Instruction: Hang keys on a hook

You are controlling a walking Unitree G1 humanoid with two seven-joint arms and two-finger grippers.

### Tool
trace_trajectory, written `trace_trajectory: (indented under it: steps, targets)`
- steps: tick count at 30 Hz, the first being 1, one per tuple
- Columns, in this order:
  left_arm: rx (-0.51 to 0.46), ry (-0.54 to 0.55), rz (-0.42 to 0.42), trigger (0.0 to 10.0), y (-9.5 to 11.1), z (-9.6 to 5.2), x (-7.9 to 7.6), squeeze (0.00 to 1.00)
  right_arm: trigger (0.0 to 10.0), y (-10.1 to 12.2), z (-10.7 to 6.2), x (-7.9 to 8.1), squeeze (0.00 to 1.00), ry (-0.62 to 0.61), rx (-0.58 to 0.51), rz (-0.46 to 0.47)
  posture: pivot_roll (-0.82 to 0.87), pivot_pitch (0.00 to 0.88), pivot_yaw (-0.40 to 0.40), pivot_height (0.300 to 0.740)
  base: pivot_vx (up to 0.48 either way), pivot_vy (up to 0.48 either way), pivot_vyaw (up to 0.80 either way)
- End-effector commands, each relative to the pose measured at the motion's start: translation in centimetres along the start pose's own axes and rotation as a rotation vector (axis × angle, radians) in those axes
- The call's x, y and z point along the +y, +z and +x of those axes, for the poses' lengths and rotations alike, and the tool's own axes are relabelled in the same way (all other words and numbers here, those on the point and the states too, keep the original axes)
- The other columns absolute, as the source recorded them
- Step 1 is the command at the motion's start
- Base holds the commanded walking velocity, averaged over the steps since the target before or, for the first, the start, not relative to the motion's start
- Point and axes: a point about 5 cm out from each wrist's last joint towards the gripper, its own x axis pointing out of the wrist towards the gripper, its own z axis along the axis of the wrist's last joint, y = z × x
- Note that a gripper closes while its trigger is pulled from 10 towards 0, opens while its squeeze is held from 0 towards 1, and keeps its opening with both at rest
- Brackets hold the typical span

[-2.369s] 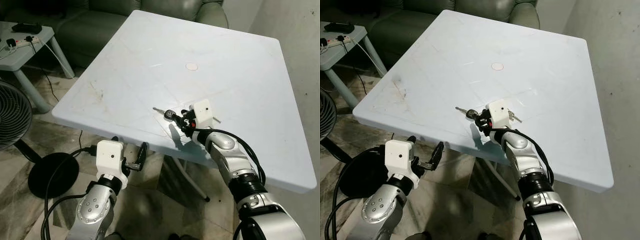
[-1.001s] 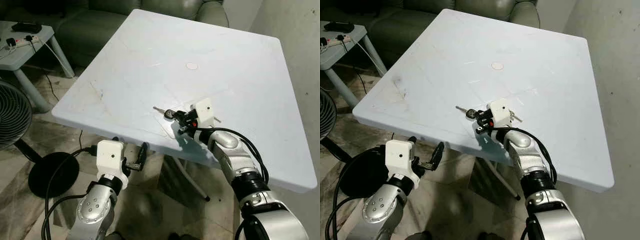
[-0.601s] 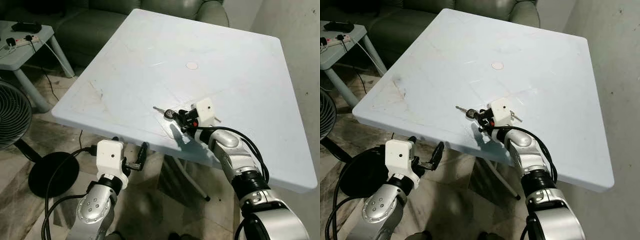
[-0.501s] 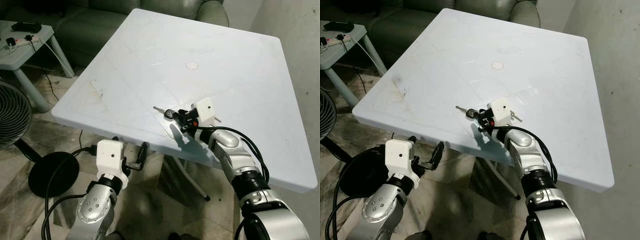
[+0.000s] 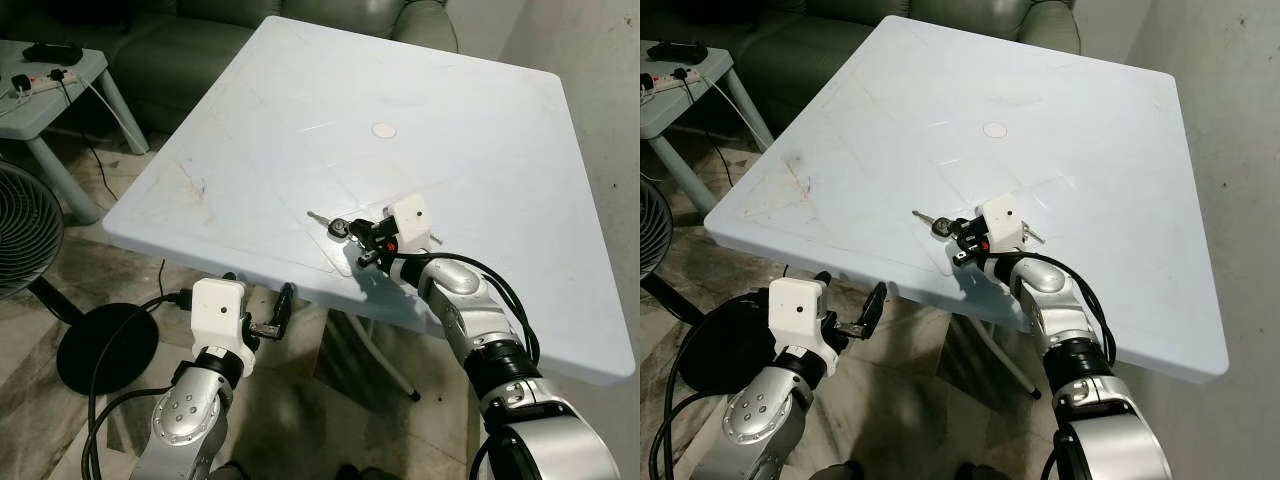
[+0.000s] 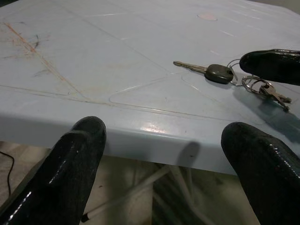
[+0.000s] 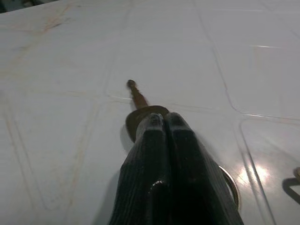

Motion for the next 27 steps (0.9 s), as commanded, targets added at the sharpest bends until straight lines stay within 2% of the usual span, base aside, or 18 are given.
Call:
trace_trajectory:
  steps: [1, 2, 5, 6, 7, 16, 17, 18, 19, 20, 21, 27]
  targets:
    - [-0.008, 0.004, -0.009, 10.0, 0.31, -0.13, -0.04, 0.0, 10.0, -0.07, 0.02, 0.11, 0.71, 0.02, 0.001, 0.014, 0.13, 0.188, -0.06, 0.74, 0.0, 0.0, 0.0]
    - [-0.007, 0.004, -0.009, 10.0, 0.29, -0.13, -0.05, 0.0, 10.0, -0.09, 0.0, 0.07, 1.0, 0.021, 0.001, 0.024, 0.13, 0.188, -0.061, 0.74, 0.0, 0.0, 0.0]
    - [-0.007, 0.006, -0.011, 10.0, 0.29, -0.1, -0.03, 0.0, 10.0, -0.23, 0.05, -0.13, 1.0, -0.01, 0.025, -0.019, 0.13, 0.188, -0.061, 0.74, 0.0, 0.0, 0.0]
    - [-0.007, 0.006, -0.012, 10.0, 0.29, -0.11, -0.04, 0.0, 10.0, -0.26, 0.06, -0.06, 0.29, 0.002, 0.026, -0.02, 0.13, 0.187, -0.061, 0.74, 0.0, 0.0, 0.0]
    - [-0.007, 0.006, -0.012, 10.0, 0.29, -0.11, -0.05, 0.0, 10.0, -0.23, 0.06, 0.04, 0.0, 0.017, 0.021, -0.018, 0.13, 0.188, -0.061, 0.74, 0.0, 0.0, 0.0]
    - [-0.008, 0.007, -0.014, 10.0, 0.29, -0.1, -0.04, 0.0, 10.0, -0.21, 0.0, 0.17, 0.0, 0.035, 0.015, -0.017, 0.13, 0.188, -0.061, 0.74, 0.0, 0.0, 0.0]
    - [-0.008, 0.008, -0.015, 10.0, 0.31, -0.09, -0.04, 0.0, 7.6, -0.17, -0.04, 0.14, 0.0, 0.032, 0.007, -0.012, 0.13, 0.188, -0.062, 0.74, 0.0, 0.0, 0.0]
    - [-0.009, 0.008, -0.015, 10.0, 0.33, -0.09, -0.04, 0.0, 7.6, -0.17, -0.05, 0.1, 0.0, 0.027, 0.008, -0.011, 0.13, 0.188, -0.062, 0.74, 0.0, 0.0, 0.0]
    - [-0.009, 0.008, -0.016, 10.0, 0.32, -0.1, -0.04, 0.0, 2.4, -0.17, -0.06, 0.08, 0.0, 0.024, 0.007, -0.012, 0.13, 0.189, -0.061, 0.74, 0.0, 0.0, 0.0]
    - [-0.008, 0.007, -0.015, 10.0, 0.31, -0.1, -0.06, 0.0, 0.6, -0.09, -0.09, 0.09, 0.0, 0.031, -0.001, -0.023, 0.13, 0.188, -0.062, 0.74, 0.0, 0.0, 0.0]
    - [-0.008, 0.007, -0.015, 10.0, 0.32, -0.1, -0.06, 0.0, 0.0, -0.1, -0.1, 0.08, 0.0, 0.03, -0.002, -0.019, 0.13, 0.19, -0.062, 0.74, 0.0, 0.0, 0.0]
    - [-0.01, 0.009, -0.015, 10.0, 0.34, -0.04, -0.03, 0.0, 0.0, -0.02, -0.16, 0.07, 0.0, 0.031, -0.013, -0.024, 0.13, 0.189, -0.062, 0.74, 0.0, 0.0, 0.0]
